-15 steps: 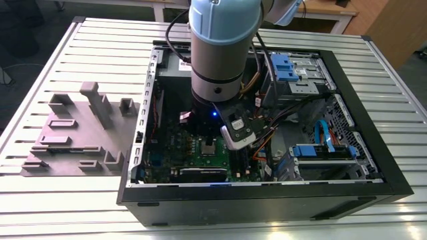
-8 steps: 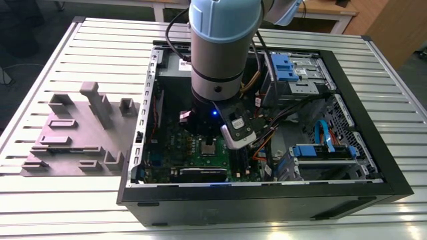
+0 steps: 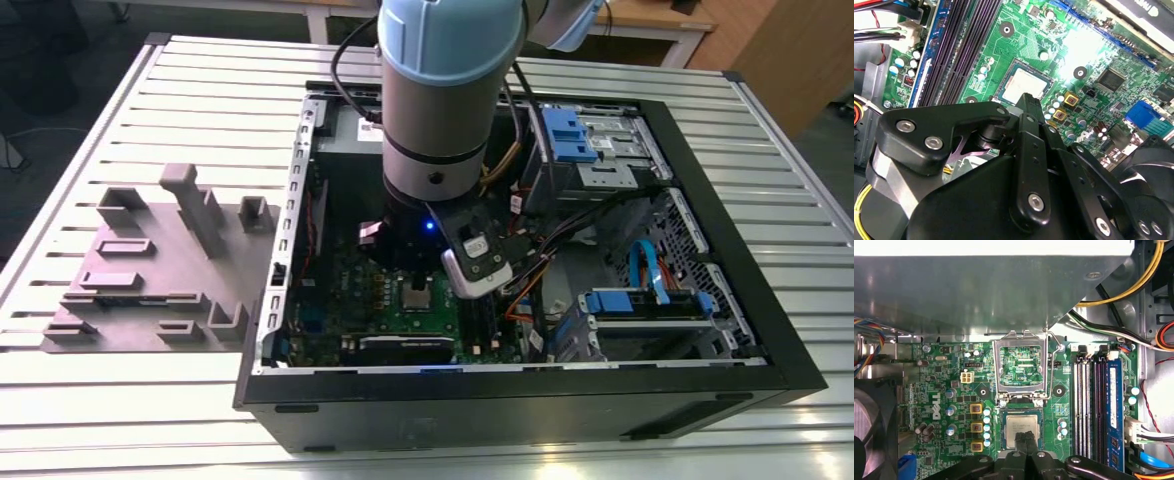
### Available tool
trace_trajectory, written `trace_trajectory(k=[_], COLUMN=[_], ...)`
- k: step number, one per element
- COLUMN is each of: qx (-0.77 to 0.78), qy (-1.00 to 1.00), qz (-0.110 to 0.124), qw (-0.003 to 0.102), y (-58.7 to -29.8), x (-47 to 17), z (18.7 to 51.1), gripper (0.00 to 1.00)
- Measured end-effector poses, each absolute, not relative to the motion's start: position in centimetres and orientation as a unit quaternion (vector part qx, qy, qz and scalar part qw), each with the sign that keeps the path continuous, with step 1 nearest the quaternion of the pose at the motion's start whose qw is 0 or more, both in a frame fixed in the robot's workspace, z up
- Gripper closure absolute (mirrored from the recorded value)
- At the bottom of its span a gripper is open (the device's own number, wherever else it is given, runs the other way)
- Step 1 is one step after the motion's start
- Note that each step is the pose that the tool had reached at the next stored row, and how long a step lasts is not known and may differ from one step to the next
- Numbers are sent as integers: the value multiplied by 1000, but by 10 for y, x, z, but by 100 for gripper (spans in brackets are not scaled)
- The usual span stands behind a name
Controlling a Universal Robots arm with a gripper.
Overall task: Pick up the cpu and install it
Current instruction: 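Close the cpu cover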
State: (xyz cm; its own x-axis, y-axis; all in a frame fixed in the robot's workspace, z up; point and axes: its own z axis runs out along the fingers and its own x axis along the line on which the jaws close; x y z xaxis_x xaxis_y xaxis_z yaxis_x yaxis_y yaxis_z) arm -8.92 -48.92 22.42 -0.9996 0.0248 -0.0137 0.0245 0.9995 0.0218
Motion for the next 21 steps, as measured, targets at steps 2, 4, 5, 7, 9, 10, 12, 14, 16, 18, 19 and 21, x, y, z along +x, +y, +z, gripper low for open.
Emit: trace_trajectory(k=[2,4,5,7,9,10,12,14,16,18,19,21], qx=[11,10,8,4,-5,-13,-30,-48,-66,-84,-92,-104], qy=[1000,1000,1000,1000,1000,1000,999,999,998,996,996,994], qz=[11,11,11,11,11,11,11,11,11,11,12,12], qw=[7,7,7,7,7,7,6,6,6,6,6,6], y=[-489,-489,-489,-489,-489,-489,-489,-489,-489,-489,-489,-489], x=[-88,-86,-85,-84,-84,-84,-84,-84,-84,-84,-84,-84], z=[224,224,224,224,224,224,224,224,223,223,223,223], gripper=[90,90,90,90,90,90,90,90,90,90,90,90])
